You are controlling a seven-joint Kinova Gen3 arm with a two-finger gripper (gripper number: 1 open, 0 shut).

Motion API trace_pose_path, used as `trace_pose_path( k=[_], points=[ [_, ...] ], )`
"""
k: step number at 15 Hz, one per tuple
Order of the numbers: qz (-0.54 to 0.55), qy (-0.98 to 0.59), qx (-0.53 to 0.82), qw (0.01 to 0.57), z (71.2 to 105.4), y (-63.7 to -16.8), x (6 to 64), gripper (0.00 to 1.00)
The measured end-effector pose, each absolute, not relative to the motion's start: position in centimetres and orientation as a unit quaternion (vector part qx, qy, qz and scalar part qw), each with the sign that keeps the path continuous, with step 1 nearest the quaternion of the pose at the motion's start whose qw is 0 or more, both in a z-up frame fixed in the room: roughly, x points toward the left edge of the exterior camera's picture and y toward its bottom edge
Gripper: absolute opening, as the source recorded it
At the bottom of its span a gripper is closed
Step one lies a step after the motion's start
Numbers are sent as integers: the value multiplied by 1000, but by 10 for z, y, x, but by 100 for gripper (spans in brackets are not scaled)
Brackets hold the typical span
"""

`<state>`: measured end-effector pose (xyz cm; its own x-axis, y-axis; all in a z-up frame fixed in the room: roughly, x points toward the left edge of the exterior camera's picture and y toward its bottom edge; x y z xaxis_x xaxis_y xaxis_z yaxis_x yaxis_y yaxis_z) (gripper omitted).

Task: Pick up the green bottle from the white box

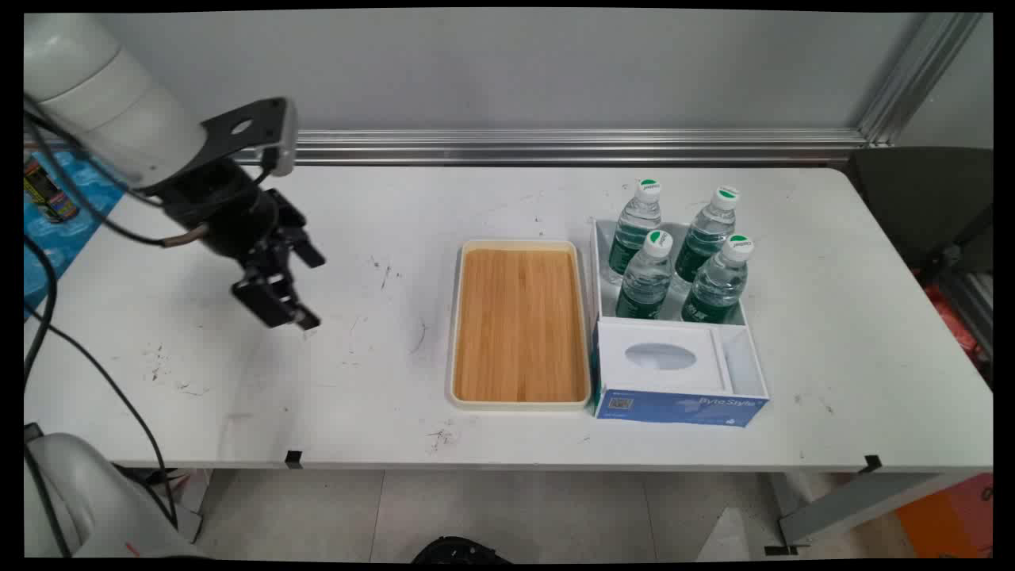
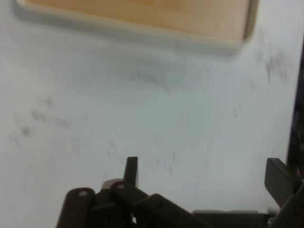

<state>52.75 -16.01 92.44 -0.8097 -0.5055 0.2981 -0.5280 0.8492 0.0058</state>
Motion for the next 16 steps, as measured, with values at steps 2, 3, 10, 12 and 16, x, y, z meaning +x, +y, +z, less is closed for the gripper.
trace_pose_path(
  k=[2,3,10,12,16],
  points=[
    [47,-947,271,164,927,-172,516,100],
    [53,-946,269,174,929,-180,509,100],
    [92,-925,253,267,936,-245,437,100],
    [96,-919,251,288,933,-256,421,100],
    [99,-906,249,327,919,-275,388,100]
  ],
)
